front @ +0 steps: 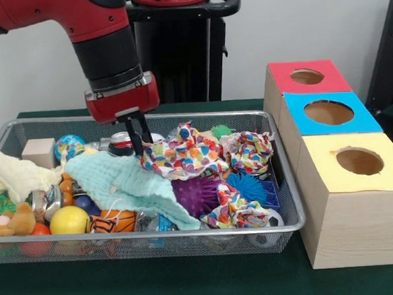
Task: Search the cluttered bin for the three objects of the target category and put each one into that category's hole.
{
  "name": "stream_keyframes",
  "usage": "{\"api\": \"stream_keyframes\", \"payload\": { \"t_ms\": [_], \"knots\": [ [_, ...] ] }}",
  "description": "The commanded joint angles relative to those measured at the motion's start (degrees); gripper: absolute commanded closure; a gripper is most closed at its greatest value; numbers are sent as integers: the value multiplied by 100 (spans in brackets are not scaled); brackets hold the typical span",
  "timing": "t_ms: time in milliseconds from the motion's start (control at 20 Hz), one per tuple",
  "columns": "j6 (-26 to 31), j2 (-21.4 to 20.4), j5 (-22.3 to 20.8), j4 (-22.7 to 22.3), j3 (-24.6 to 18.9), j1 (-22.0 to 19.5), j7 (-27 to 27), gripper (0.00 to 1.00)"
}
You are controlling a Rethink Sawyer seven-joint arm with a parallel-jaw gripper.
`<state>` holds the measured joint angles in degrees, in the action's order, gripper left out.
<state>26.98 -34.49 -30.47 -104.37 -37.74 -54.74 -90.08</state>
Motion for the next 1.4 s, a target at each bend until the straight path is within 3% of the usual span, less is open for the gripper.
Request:
{"api": "stream_keyframes", "payload": {
  "t_ms": [50, 300, 900, 1400],
  "knots": [
    [811, 229, -473, 460, -476, -352, 1818, 100],
    [1037, 455, -624, 610, -527, -701, 2062, 100],
    [1110, -69, -980, -304, -727, -1902, 2013, 100],
    [1254, -50, -1131, -345, -936, -2161, 1991, 100]
  ]
}}
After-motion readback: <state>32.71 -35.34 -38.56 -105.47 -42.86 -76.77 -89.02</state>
